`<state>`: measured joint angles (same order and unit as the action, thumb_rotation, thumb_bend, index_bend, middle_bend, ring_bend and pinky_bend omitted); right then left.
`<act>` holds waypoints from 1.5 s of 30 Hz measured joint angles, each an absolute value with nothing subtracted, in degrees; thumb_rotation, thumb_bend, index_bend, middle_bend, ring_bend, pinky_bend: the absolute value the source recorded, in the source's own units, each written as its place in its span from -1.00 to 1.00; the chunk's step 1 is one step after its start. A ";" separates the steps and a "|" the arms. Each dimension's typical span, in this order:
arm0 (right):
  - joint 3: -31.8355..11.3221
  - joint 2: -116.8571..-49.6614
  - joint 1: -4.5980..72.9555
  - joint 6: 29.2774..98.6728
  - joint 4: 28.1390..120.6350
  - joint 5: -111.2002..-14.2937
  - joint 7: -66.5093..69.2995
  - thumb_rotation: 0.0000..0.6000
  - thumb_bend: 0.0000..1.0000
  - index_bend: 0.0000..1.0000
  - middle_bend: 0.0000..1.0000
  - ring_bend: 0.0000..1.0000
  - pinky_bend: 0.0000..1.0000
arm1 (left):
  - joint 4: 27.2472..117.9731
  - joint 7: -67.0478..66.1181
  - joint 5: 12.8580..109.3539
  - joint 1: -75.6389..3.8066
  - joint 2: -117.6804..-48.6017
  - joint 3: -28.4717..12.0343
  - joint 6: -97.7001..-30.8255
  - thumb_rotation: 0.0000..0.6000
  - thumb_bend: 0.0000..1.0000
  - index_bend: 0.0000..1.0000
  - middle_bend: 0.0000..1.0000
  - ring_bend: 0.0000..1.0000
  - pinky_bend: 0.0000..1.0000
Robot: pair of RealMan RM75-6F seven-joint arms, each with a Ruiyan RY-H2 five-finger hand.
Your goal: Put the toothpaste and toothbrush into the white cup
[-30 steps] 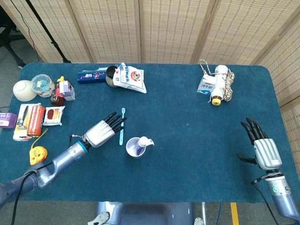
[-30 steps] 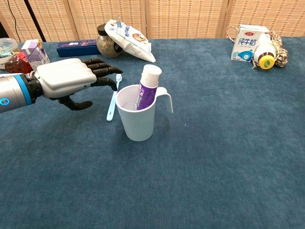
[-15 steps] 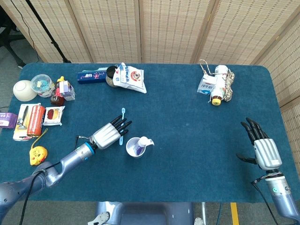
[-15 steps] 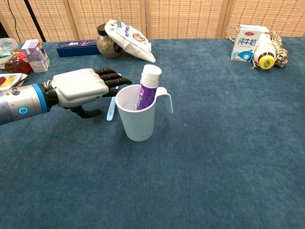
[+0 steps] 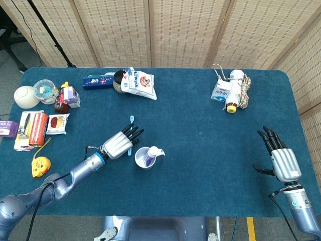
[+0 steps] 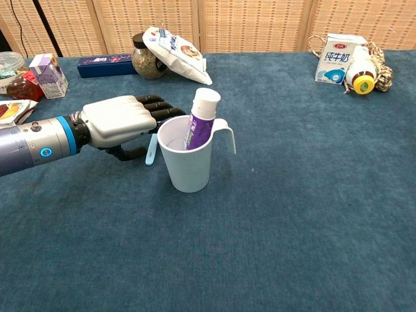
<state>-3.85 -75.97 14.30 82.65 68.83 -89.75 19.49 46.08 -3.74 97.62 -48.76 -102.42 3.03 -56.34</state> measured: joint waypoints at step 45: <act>-3.69 -75.92 14.29 82.95 69.12 -90.17 19.72 1.00 -1.00 -1.00 -1.00 -1.00 -0.47 | 39.97 -4.13 96.34 -47.79 -107.84 2.74 -61.18 1.00 -0.03 0.15 -1.00 -1.00 -1.00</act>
